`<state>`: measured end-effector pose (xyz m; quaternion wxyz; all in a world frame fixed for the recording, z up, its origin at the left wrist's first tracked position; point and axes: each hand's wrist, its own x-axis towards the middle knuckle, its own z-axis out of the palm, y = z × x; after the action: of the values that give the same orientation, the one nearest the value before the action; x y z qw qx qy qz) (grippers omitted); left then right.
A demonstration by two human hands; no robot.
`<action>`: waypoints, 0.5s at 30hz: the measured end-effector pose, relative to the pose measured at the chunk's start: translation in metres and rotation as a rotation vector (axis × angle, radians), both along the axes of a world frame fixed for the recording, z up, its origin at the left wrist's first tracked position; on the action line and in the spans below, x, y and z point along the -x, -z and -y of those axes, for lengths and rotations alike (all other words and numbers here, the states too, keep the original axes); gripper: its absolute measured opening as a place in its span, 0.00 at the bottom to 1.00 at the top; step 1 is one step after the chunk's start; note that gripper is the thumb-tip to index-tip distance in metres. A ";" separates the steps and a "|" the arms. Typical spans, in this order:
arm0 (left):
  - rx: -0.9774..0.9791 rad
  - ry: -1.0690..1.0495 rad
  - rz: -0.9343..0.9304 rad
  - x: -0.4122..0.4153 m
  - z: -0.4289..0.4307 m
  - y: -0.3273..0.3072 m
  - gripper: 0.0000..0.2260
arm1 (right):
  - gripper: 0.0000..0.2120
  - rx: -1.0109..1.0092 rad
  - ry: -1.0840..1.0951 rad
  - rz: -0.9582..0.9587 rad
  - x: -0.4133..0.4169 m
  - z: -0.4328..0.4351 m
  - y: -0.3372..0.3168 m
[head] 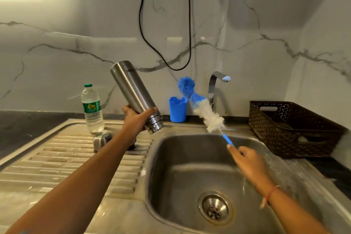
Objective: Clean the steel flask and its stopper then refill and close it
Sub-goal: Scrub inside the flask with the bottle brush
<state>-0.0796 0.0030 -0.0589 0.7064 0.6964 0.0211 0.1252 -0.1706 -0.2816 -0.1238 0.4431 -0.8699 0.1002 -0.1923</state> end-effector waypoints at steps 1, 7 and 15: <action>0.086 0.050 -0.013 -0.009 0.010 -0.009 0.32 | 0.21 -0.020 -0.008 0.003 0.000 0.000 0.000; 0.421 0.228 -0.065 -0.065 0.040 -0.051 0.34 | 0.19 -0.175 -0.066 0.080 -0.005 -0.001 0.001; 0.541 0.216 0.016 -0.093 0.046 -0.101 0.25 | 0.21 -0.193 -0.115 0.144 -0.011 -0.004 0.008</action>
<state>0.0136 -0.0426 0.0425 0.8758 0.4799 -0.0258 0.0446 -0.1600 -0.2775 -0.1314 0.5410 -0.8114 0.0362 -0.2183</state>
